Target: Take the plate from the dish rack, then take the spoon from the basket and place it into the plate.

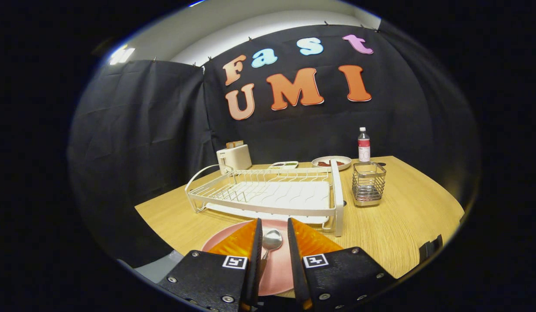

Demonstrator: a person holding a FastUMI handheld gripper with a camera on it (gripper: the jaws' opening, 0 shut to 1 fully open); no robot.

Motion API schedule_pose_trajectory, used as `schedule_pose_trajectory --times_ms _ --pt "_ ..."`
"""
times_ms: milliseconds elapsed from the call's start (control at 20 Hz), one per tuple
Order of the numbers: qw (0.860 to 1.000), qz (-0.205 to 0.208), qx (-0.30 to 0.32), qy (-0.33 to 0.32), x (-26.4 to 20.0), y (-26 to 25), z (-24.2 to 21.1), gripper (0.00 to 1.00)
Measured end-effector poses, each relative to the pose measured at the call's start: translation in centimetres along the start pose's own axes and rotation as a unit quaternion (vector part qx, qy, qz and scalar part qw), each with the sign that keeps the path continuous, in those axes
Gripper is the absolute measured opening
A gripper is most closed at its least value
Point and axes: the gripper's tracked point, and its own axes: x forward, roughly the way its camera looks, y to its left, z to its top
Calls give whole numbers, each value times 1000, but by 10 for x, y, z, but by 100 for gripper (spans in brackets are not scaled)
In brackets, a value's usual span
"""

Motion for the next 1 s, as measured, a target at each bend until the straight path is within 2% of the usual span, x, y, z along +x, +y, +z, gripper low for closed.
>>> schedule_pose_trajectory --times_ms 50,500,700,1000 --pt "1000 -11 -1 -11 -2 -2 11 37" --pt "991 -83 -21 -104 -26 -27 97 57" --pt "987 -84 -18 -138 -43 -20 127 60" --pt "980 -97 -42 -170 -56 -15 145 76"
